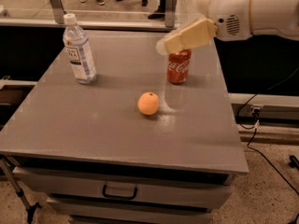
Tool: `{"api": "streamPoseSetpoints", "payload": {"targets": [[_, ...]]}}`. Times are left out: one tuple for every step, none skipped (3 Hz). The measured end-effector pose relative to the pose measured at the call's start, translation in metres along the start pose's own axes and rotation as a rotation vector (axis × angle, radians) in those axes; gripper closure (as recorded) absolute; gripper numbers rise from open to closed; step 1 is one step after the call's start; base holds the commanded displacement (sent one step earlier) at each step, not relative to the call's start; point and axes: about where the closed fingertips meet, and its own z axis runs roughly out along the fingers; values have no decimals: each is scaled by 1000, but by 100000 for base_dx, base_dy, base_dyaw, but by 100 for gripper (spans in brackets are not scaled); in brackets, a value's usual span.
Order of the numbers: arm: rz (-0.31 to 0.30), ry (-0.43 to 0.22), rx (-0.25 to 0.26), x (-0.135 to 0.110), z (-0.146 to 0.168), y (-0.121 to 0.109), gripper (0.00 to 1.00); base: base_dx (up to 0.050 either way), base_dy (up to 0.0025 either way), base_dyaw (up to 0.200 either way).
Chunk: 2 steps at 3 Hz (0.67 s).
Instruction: Pick blue plastic bottle
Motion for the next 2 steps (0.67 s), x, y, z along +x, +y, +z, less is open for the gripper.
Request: {"api": "streamPoseSetpoints", "payload": {"targets": [[-77, 19, -34, -14, 45, -1, 0, 0, 0, 0], [-132, 77, -47, -15, 88, -1, 0, 0, 0, 0]]}}
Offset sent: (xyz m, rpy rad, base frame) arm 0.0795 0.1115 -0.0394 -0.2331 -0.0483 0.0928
